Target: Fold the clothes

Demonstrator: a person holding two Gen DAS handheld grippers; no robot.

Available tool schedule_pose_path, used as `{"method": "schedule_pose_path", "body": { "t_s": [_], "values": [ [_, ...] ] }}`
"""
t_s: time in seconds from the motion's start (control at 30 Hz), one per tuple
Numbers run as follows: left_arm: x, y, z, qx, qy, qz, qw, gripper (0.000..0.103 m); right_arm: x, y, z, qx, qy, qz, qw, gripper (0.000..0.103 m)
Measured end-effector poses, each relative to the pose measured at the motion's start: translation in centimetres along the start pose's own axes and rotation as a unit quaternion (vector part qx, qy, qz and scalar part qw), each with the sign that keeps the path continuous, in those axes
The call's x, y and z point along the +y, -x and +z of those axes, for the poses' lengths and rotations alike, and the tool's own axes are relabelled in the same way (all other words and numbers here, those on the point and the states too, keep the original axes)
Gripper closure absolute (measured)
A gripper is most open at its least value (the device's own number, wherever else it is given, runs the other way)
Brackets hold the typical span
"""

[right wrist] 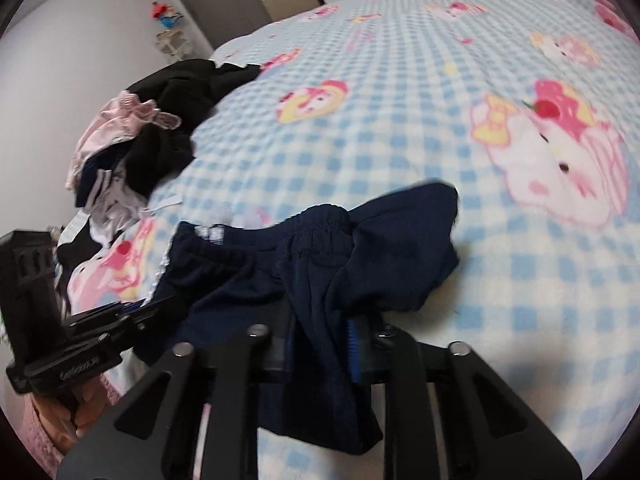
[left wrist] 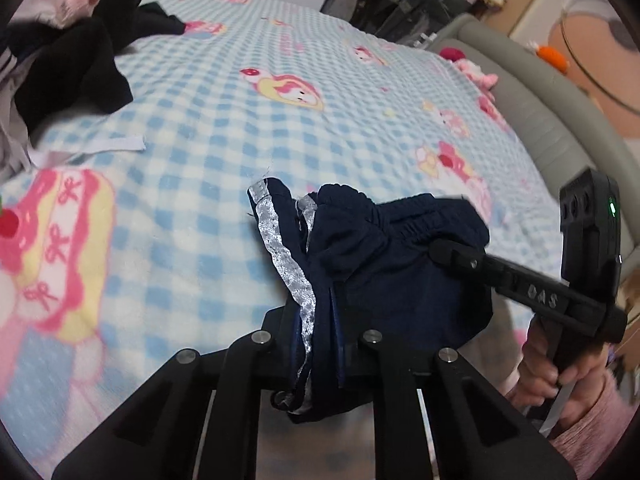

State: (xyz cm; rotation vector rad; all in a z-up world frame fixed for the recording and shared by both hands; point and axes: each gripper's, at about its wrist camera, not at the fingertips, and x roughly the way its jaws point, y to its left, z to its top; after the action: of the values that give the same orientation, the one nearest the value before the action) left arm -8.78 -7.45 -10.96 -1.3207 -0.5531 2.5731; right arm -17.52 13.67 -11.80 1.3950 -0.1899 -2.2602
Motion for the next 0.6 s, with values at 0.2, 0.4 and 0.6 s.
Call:
{"method": "schedule_pose_path", "body": {
  "t_s": [0.2, 0.4, 0.6],
  "values": [
    [1.7, -4.0, -0.3, 0.076, 0.036, -0.011, 0.9964, 0.052, 0.1, -0.1, 0.4, 0.021, 0.01, 0.015, 1.0, 0.051],
    [-0.9, -1.9, -0.1, 0.031, 0.004, 0.007, 0.9995, 0.088, 0.5, 0.3, 0.5, 0.011, 0.018, 0.006, 1.0, 0.087],
    [-3.8, 0.8, 0.9, -0.011, 0.005, -0.006, 0.9999, 0.089, 2.5, 4.9, 1.7, -0.025, 0.061, -0.036, 0.997, 0.089]
  ]
}}
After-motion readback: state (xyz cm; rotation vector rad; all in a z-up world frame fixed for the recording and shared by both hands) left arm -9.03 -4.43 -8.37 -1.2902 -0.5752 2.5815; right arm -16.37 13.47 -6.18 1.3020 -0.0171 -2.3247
